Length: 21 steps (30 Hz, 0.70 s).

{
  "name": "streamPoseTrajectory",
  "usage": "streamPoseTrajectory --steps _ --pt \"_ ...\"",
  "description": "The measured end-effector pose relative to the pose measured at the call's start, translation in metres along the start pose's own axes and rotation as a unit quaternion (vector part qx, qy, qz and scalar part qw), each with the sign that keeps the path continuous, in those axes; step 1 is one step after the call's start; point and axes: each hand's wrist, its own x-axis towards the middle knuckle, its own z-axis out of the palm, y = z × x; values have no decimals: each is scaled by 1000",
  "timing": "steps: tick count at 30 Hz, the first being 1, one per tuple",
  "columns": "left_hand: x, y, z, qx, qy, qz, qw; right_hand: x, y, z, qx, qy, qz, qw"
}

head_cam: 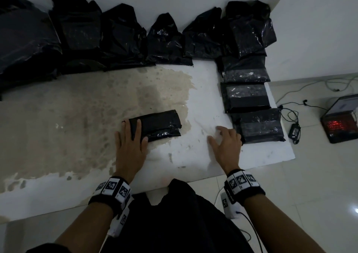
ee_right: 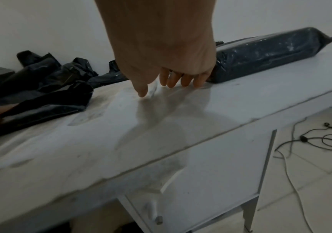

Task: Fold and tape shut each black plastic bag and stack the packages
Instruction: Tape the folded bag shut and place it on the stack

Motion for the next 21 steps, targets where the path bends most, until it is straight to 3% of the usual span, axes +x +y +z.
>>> streamPoseTrajectory --steps 4,11,21 --pt "3 2 -5 48 33 38 998 8 -7 -5 46 23 -28 998" --pt "10 14 -15 115 38 183 976 9 -12 -12 95 -1 -31 995" --pt "17 18 -19 122 33 185 975 9 -18 -6 182 5 52 982"
